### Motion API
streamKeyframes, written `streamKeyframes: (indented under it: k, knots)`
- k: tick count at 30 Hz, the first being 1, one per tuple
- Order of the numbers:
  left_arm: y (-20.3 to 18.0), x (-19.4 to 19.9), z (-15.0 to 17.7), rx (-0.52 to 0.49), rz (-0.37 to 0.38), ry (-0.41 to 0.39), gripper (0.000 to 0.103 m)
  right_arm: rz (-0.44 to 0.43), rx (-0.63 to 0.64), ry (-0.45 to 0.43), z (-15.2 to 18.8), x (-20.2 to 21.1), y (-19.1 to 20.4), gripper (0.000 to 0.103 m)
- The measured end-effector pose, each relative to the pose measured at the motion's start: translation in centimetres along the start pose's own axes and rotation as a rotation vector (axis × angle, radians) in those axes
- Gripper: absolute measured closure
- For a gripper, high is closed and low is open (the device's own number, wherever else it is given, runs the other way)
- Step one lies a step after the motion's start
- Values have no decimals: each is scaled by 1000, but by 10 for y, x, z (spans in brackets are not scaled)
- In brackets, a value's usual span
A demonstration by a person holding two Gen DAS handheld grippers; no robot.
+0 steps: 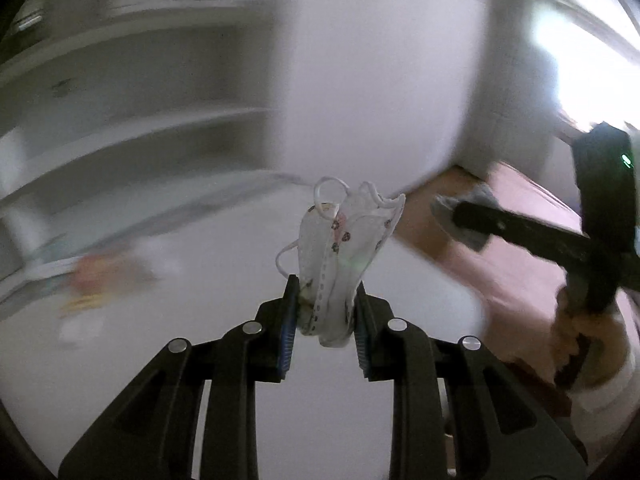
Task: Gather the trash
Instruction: 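Carry the bag and glove over the bin and open both tools, then swing both tools back up toward the desk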
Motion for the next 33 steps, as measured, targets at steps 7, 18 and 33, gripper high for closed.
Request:
streamKeyframes:
  k: [7, 18, 33]
  knots:
    - [-176, -92, 34, -263, 275, 210, 79, 332, -154, 131, 72, 66, -181, 66]
    - [-234, -338, 197, -205, 243, 842, 79, 421, -418, 628, 280, -15, -323, 67]
    - [-230, -359, 228, -17, 289, 872, 19, 394, -619, 677, 340, -23, -360, 13]
Point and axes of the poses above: each gripper's, at about its wrist camera, not at the fingertips, and x roughly against the way its jaws point, y to its left, z to its underside, the point moved 2 cm from there along -x, roughly the way its jaws point, and after that the axes turned 11 degrees about z, right-handed, at the moved point
